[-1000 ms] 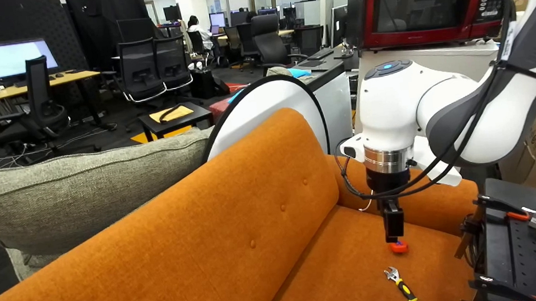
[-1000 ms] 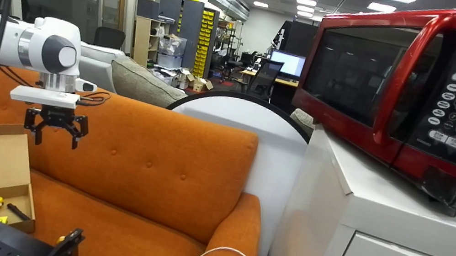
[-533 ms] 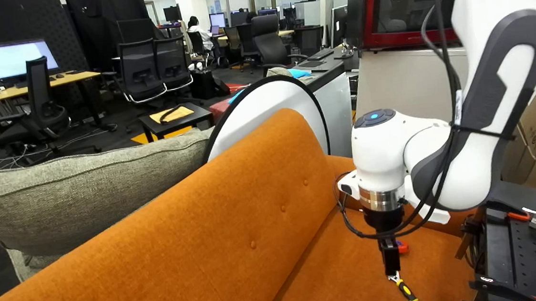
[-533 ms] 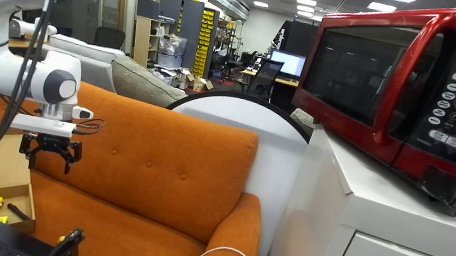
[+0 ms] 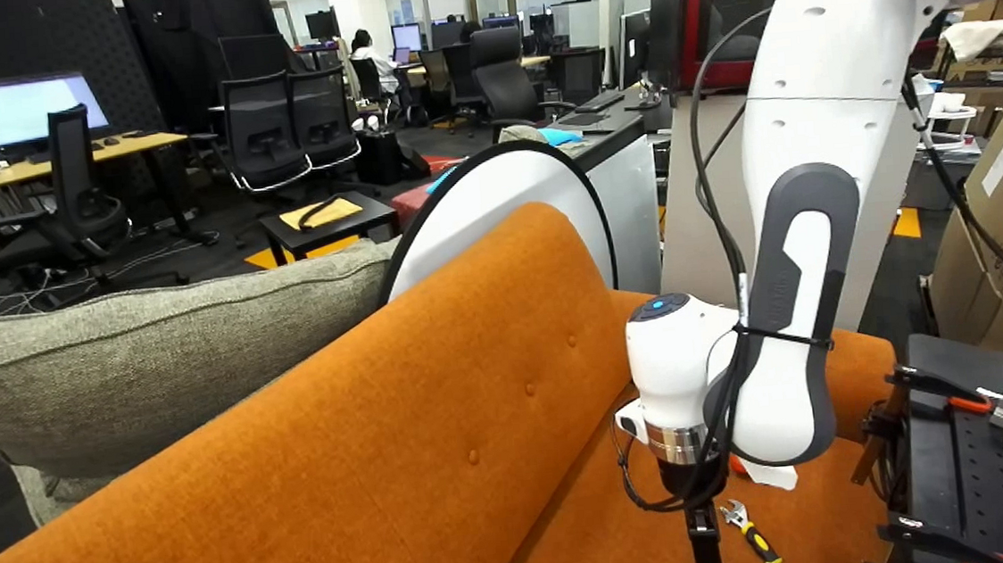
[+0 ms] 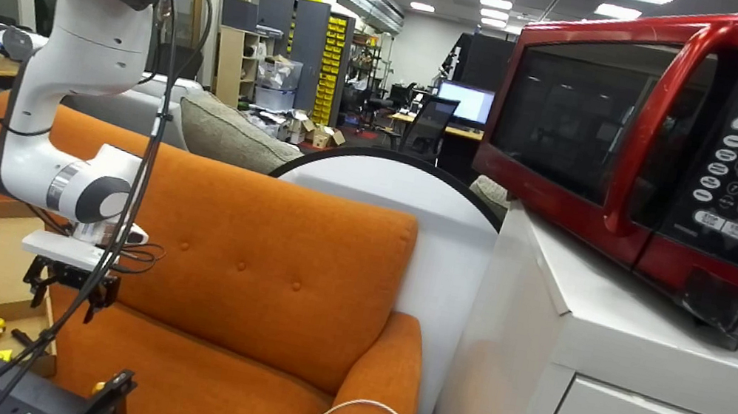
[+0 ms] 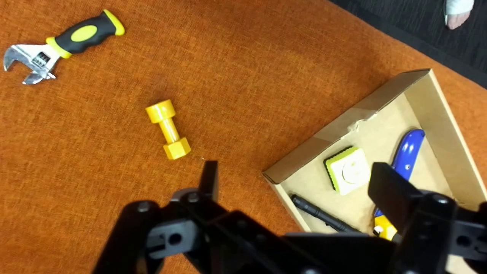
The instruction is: Move the yellow object from the couch to the box
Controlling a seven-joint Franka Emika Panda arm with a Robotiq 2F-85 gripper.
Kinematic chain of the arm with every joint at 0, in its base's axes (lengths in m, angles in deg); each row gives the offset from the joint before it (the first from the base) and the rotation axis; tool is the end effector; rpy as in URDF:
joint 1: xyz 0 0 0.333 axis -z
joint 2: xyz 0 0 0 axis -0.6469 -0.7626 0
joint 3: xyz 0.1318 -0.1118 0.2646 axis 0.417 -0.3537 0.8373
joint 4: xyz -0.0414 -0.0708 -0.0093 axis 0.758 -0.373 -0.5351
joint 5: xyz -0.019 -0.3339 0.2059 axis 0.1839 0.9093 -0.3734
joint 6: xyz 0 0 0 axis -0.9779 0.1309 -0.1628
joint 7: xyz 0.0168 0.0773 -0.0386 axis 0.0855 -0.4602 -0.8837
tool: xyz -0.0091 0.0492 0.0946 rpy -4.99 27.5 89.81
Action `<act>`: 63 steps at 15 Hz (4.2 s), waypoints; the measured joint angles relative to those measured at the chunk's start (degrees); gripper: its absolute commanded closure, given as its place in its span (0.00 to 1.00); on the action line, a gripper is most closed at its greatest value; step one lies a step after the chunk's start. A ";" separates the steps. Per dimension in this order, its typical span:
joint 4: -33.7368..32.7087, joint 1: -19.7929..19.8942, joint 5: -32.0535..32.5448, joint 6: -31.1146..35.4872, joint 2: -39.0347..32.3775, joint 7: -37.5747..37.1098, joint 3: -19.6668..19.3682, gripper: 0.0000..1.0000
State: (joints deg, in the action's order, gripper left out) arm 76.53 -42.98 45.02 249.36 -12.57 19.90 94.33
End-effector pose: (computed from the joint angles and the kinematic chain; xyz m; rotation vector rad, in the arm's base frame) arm 0.4121 0.1731 0.0027 -2.8637 -0.6156 0.3645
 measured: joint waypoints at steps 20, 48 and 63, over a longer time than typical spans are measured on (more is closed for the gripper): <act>-27.31 -13.87 3.79 -7.47 -26.12 -7.60 -14.58 0.00; -43.09 -12.16 4.88 -19.13 -36.08 -8.88 -14.44 0.93; -18.81 -7.93 6.35 7.95 -11.91 0.84 5.97 0.93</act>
State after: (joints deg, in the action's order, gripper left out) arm 57.72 -50.91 51.38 257.30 -24.48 20.74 100.29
